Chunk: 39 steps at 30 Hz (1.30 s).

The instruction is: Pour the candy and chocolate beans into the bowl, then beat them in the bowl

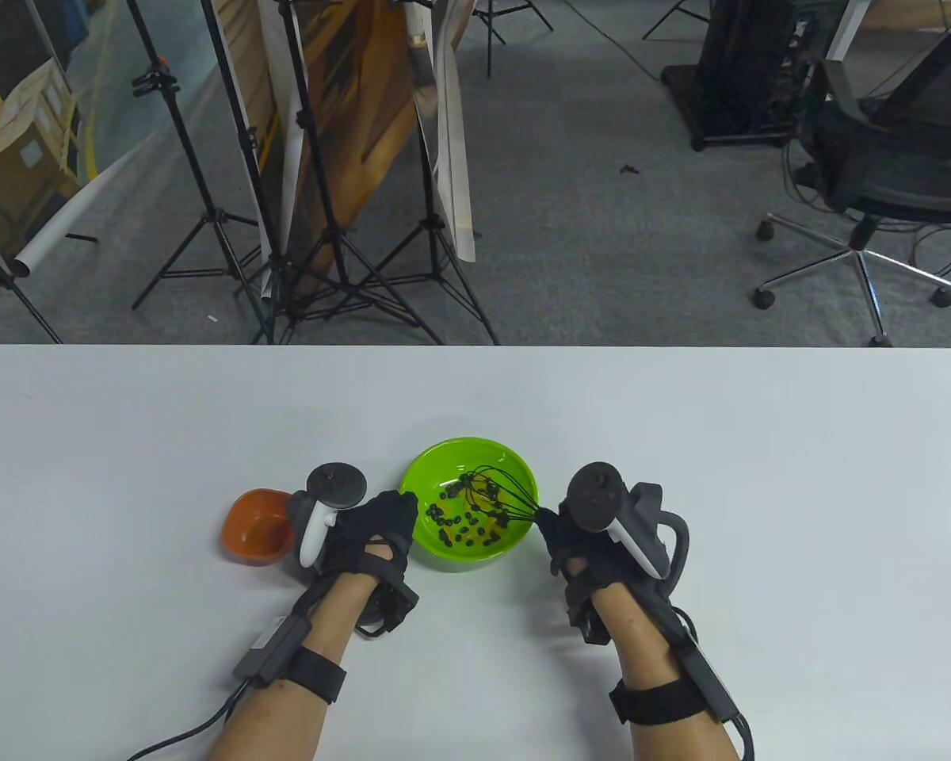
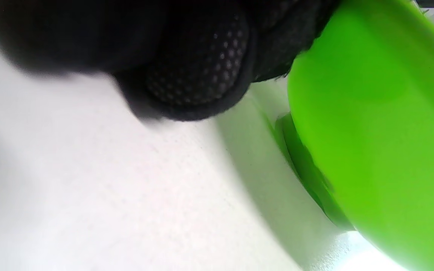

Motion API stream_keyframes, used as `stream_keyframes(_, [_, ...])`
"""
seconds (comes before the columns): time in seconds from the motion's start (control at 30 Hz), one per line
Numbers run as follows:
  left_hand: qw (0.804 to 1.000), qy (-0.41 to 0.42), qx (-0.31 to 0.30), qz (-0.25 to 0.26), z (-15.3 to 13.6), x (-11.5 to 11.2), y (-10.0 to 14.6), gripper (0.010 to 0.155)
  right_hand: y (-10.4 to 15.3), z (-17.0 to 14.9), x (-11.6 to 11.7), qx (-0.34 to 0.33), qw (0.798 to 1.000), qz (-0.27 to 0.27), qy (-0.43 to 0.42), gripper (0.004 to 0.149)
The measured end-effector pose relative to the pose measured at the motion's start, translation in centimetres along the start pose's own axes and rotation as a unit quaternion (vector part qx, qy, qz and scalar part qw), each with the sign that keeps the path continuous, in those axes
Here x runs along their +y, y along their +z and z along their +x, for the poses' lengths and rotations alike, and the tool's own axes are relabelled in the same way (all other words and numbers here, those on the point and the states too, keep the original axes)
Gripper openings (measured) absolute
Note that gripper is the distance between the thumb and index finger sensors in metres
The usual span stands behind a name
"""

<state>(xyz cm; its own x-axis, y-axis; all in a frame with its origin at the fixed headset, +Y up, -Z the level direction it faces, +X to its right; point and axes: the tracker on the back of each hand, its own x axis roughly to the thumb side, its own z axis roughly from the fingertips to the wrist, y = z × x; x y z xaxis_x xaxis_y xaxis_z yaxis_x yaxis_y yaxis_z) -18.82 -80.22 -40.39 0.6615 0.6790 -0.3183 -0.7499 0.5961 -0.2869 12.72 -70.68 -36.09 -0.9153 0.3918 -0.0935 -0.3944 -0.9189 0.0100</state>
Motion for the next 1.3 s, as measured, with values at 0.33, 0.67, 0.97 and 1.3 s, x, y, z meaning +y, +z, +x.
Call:
stream_keyframes(0.33, [1.000, 0.000, 0.003, 0.000, 0.0, 0.1, 0.0, 0.043, 0.2, 2.0, 2.0, -0.042, 0.998, 0.044, -0.017, 0.054])
stream_keyframes(0.67, [1.000, 0.023, 0.007, -0.008, -0.4, 0.3, -0.2, 0.044, 1.2, 1.2, -2.3, -0.064, 0.996, 0.041, 0.054, 0.051])
stream_keyframes(0.97, [1.000, 0.020, 0.005, -0.007, -0.4, 0.3, -0.2, 0.043, 0.7, 0.7, -1.4, -0.010, 0.997, -0.033, 0.066, 0.053])
stream_keyframes(1.3, [0.999, 0.031, 0.005, -0.020, -0.6, 0.4, -0.4, 0.043, -0.2, 1.3, 2.4, -0.051, 0.997, 0.047, -0.043, 0.054])
